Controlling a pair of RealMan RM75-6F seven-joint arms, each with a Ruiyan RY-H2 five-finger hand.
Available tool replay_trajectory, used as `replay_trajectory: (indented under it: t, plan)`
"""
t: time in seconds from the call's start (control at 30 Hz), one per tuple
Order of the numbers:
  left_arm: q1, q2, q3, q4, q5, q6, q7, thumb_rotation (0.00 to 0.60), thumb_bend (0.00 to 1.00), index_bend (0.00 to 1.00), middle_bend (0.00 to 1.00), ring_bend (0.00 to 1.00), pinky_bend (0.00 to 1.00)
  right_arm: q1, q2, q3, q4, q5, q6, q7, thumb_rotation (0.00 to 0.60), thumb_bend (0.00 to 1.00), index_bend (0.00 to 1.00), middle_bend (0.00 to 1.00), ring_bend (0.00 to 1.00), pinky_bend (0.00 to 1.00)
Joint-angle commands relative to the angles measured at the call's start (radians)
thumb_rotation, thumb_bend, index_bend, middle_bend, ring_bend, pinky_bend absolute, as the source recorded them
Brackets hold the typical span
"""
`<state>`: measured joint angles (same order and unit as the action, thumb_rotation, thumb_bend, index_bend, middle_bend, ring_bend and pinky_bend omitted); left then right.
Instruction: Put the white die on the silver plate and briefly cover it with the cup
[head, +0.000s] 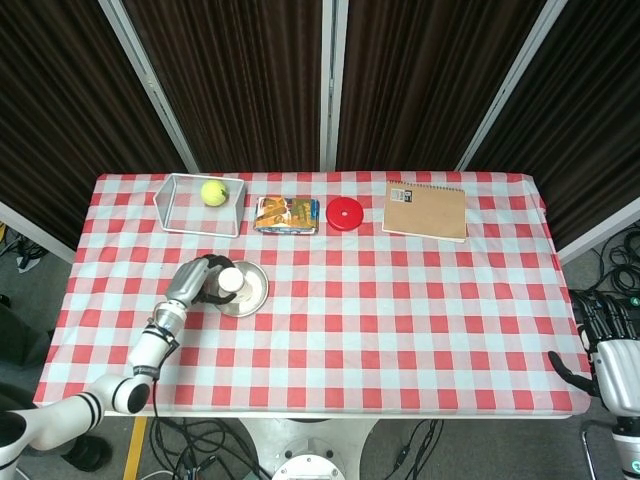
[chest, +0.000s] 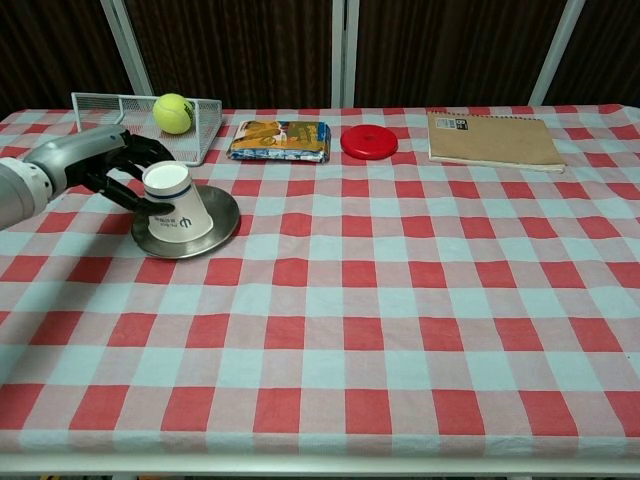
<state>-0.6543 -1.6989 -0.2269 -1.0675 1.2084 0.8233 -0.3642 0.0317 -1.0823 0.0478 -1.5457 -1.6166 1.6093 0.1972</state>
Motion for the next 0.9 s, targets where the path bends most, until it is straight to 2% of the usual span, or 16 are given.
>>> replay_trajectory:
  t: [0.03, 0.27, 0.4, 0.67, 0.9]
  plan:
    - [0.001, -0.003, -0.016, -0.002, -0.011, 0.006, -0.015, 0.6, 0.3, 0.5, 0.37, 0.22, 0.21, 0.0, -0.001, -0.001, 0.0, -0.001, 0.0, -0.001, 0.6, 0.17, 0.04, 0.13, 0.0, 0.0]
    - [0.019, 0.06, 0.032, -0.122, 0.056, 0.001, -0.058, 0.6, 0.3, 0.5, 0.37, 0.22, 0.21, -0.002, -0.002, -0.004, 0.002, 0.001, -0.002, -0.002, 0.6, 0.17, 0.04, 0.13, 0.0, 0.0]
    - [0.012, 0.05, 0.03, -0.1, 0.045, -0.006, -0.042, 0.6, 0.3, 0.5, 0.37, 0.22, 0.21, -0.004, 0.002, -0.002, 0.0, 0.002, 0.003, -0.002, 0.6, 0.17, 0.04, 0.13, 0.0, 0.0]
    - [-0.005, 0.003, -0.025, 0.001, -0.052, -0.019, -0.001, 0.6, 0.3, 0.5, 0.37, 0.22, 0.21, -0.002, 0.0, -0.002, -0.005, -0.005, 0.006, -0.004, 0.6, 0.17, 0.04, 0.13, 0.0, 0.0]
    - [0.019, 0.046, 0.014, -0.101, 0.006, 0.007, -0.003, 0.6, 0.3, 0.5, 0.37, 0.22, 0.21, 0.001, 0.002, -0.006, -0.01, -0.013, 0.001, -0.013, 0.6, 0.17, 0.04, 0.13, 0.0, 0.0]
